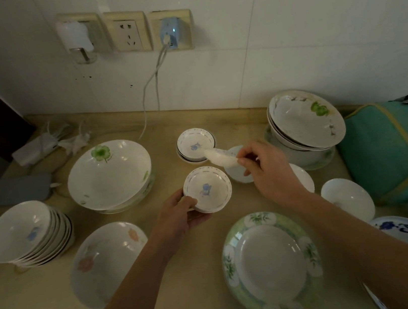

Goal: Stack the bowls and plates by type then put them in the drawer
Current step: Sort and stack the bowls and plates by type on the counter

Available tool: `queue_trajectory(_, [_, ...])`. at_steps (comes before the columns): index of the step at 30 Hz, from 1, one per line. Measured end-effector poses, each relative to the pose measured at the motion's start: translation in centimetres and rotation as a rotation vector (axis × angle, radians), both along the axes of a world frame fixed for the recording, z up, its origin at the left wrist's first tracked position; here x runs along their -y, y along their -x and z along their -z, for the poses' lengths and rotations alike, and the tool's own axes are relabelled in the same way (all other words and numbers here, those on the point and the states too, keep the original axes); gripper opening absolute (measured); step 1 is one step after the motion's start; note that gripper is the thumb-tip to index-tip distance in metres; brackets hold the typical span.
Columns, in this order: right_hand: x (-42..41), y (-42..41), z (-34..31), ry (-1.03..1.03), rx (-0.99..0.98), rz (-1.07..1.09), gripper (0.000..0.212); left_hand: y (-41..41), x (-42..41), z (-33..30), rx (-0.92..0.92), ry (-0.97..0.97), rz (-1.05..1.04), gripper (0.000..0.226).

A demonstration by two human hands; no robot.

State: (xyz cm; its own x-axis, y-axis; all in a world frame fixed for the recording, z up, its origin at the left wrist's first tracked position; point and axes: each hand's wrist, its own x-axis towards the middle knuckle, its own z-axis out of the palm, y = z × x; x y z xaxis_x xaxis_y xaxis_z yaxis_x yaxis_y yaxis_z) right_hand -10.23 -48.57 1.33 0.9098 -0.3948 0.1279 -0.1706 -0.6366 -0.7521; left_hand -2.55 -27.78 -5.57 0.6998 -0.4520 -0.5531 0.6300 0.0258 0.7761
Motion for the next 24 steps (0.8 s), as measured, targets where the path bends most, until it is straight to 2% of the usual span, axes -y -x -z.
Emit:
queue_trajectory(7, [-1.5,2.5,0.1,0.276,0.172,-0.243,0.005,-0.3,0.2,-1.1,-0.06,0.094,-0.002,0.031])
queue_trajectory(13, [-1.8,3.0,1.7,0.494,0.199,-0.418,0.005,-0.8,-0.6,-1.6,-0.067,0.213,0.135,0.038])
queue_trajectory(19, [-2.8,1.9,1.9,0.448,0.176,-0.412,0.006,-1.0,-2.0,-1.6,-0.055,0.305,0.142,0.047])
queue_trajectory(21, [-3.1,1.6,2.0,0.361,0.176,-0.404,0.006,-1.3,-2.4,-1.7,-0.037,0.308,0.148,0.046])
queue_trajectory(24, [-3.3,1.0,1.8,0.109,0.138,-0.275,0.024,-1.8,-3.0,-2.1,-0.001,0.28,0.167,0.046])
